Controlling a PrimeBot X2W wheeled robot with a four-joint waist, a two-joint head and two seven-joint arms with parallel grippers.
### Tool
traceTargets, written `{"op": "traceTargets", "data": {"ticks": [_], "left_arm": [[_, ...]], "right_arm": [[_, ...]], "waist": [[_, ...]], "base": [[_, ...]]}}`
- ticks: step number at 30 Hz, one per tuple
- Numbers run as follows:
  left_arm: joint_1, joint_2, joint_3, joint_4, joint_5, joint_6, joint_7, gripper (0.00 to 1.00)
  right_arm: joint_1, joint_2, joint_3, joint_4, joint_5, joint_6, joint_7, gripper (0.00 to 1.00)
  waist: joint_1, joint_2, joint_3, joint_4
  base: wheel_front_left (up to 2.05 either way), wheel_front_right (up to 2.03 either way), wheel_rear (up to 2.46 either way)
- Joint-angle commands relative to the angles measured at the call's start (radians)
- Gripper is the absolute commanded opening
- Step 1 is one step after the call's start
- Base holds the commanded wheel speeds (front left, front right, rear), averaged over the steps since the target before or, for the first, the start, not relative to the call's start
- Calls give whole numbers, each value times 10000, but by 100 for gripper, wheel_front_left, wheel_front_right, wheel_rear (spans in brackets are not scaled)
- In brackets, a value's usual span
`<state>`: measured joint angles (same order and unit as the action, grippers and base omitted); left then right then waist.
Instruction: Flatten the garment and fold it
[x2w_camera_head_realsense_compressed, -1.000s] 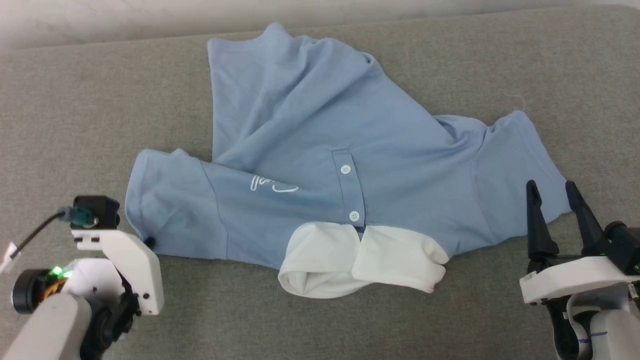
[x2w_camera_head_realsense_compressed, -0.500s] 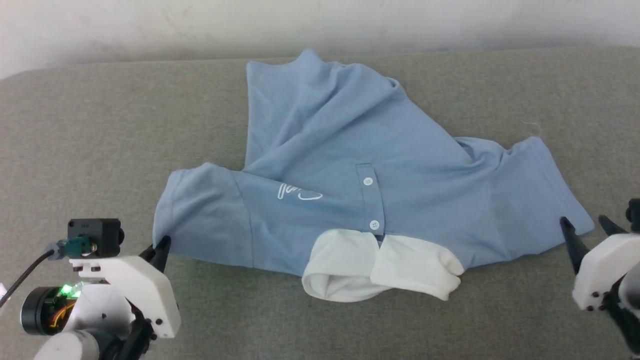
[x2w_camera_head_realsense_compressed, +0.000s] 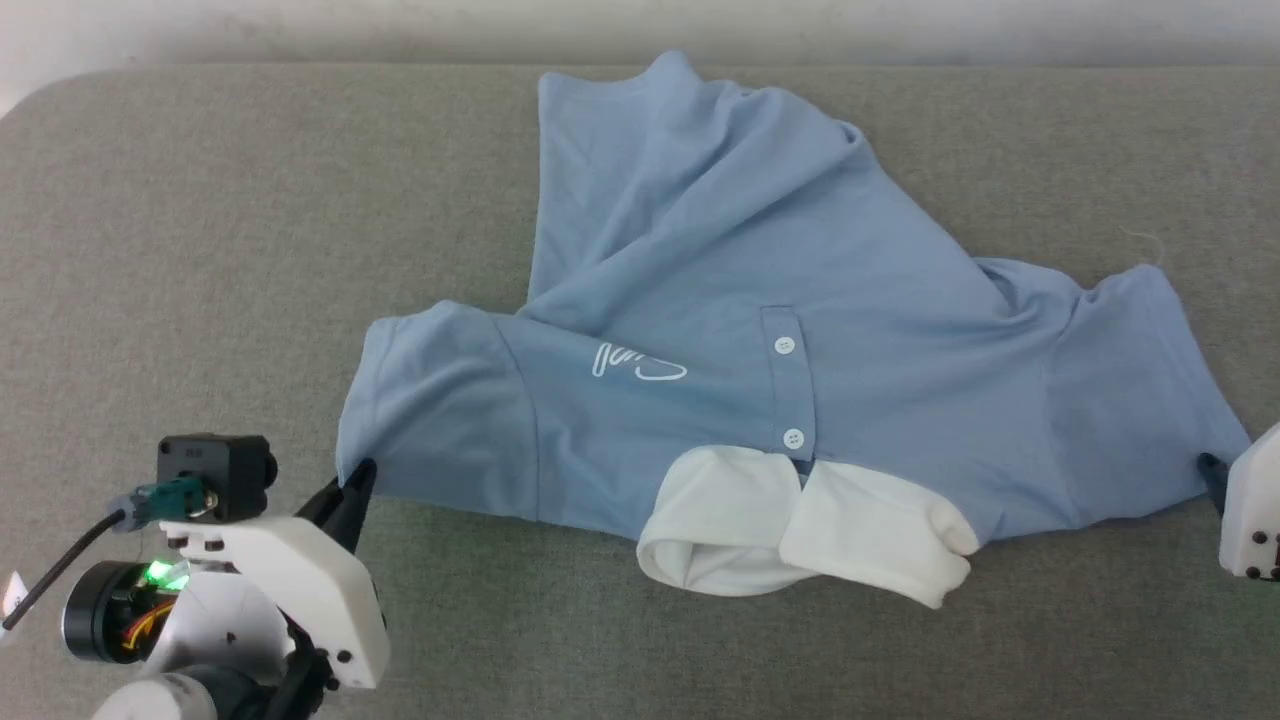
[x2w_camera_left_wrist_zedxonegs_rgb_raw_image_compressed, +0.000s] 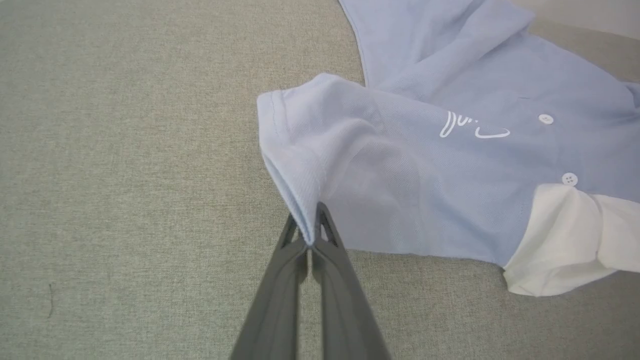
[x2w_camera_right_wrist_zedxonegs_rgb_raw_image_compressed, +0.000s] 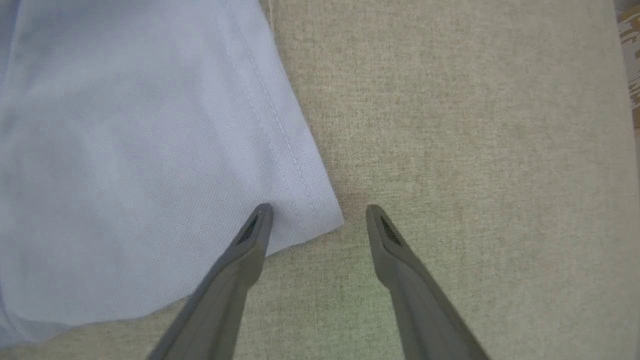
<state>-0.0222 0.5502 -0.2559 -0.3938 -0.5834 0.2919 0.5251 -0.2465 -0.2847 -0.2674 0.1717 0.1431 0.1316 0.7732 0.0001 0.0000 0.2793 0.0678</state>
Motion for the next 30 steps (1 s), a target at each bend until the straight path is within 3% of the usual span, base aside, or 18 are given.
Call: {"op": "traceTargets", "data": {"ticks": [1,8,9,10,11,12,21,30], "left_arm": [[-34,1,-37,-50,105,4,4,0],[-250,-100,-215,114,58,-128,-15,0],[-263,-94,-217,157,52,-140,-18,0],[-268,-83,-214,204,46,-147,-18,0],[-267,-61,-207,254,54,-145,-12,0],[-267,-35,-194,292,71,-139,-17,0],[-134,56,-47,290,-16,-151,-170,0],[-156,562,766,-409,242,-208,-1020,0]], "right_arm": [[-177,-42,-74,145,-152,-9,-69,100],[-132,187,201,1179,-378,-9,-122,100],[-99,214,330,1270,-301,-9,-83,85],[-65,219,445,1347,-236,-9,-47,35],[-46,213,538,1409,-171,-9,-28,6],[-41,204,604,1463,-112,-9,-41,0],[-220,-188,779,1150,295,-9,-898,0],[-666,-644,391,-681,1159,-9,-1814,0]], "waist": [[-1,0,178,170],[-1,0,348,310],[-1,0,340,305],[-1,0,319,295],[-1,0,283,277],[-1,0,230,254],[-1,0,-615,-28],[-1,0,-1682,-357]], "base": [[0,0,0],[0,0,0],[0,0,0],[0,0,0],[0,0,0],[0,0,0],[0,0,0],[0,0,0]]}}
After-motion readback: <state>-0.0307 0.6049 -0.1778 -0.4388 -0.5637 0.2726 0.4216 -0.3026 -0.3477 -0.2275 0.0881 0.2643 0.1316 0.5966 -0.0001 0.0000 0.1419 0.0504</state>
